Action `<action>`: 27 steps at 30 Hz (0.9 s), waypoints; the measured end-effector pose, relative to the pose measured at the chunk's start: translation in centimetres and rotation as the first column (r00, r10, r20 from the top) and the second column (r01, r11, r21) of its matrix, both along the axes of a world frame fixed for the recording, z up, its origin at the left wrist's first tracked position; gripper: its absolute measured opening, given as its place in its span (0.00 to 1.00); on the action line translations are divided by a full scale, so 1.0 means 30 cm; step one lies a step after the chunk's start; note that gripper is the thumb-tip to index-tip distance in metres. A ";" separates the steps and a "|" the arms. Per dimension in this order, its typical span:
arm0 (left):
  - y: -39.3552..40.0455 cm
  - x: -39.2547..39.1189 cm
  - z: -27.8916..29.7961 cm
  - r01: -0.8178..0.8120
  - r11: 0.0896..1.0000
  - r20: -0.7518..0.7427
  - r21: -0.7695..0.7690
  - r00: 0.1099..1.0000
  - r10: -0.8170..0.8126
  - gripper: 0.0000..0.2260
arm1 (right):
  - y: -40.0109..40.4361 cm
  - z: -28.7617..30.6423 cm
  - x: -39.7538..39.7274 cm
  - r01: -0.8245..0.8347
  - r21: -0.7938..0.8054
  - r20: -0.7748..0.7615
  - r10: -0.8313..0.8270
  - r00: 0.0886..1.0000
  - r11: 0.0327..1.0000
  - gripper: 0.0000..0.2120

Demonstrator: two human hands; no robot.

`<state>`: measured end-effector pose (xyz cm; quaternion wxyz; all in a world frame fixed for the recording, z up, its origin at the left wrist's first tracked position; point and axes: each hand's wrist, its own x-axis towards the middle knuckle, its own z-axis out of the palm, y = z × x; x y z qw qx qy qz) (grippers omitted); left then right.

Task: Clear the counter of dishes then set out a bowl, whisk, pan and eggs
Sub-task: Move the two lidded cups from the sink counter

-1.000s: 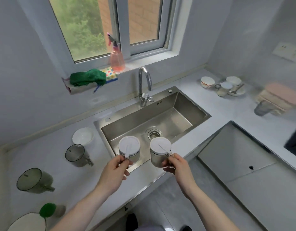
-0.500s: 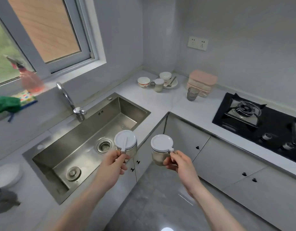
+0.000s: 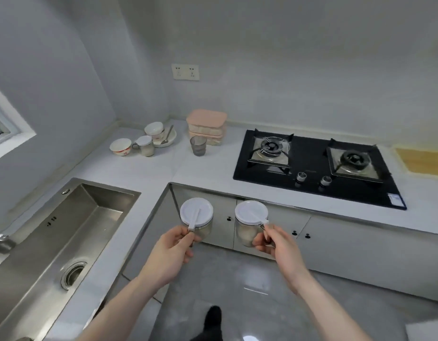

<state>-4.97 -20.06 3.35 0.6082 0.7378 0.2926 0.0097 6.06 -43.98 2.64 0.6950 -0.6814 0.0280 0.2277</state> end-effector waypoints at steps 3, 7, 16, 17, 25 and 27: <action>-0.070 0.182 -0.018 0.110 0.994 -0.013 0.019 0.994 -0.109 0.10 | -0.121 -0.014 0.085 0.114 -0.006 0.006 -0.114 0.994 0.994 0.18; -0.179 0.426 -0.039 0.248 0.968 -0.014 0.019 0.969 -0.248 0.09 | -0.267 -0.032 0.201 0.251 -0.022 0.005 -0.251 0.968 0.968 0.17; -0.522 0.971 -0.067 0.540 0.841 0.046 0.022 0.840 -0.541 0.08 | -0.582 -0.018 0.497 0.553 -0.047 0.027 -0.553 0.833 0.832 0.17; -0.549 1.014 -0.068 0.568 0.822 0.047 0.032 0.821 -0.569 0.08 | -0.609 -0.025 0.518 0.577 -0.042 0.030 -0.576 0.817 0.816 0.17; -0.877 1.264 -0.091 0.769 0.639 -0.035 0.029 0.640 -0.768 0.08 | -0.932 -0.079 0.565 0.758 -0.027 -0.017 -0.758 0.652 0.652 0.16; -1.002 1.333 -0.083 0.794 0.606 -0.027 0.042 0.608 -0.794 0.07 | -1.036 -0.081 0.591 0.788 -0.021 -0.017 -0.789 0.615 0.615 0.16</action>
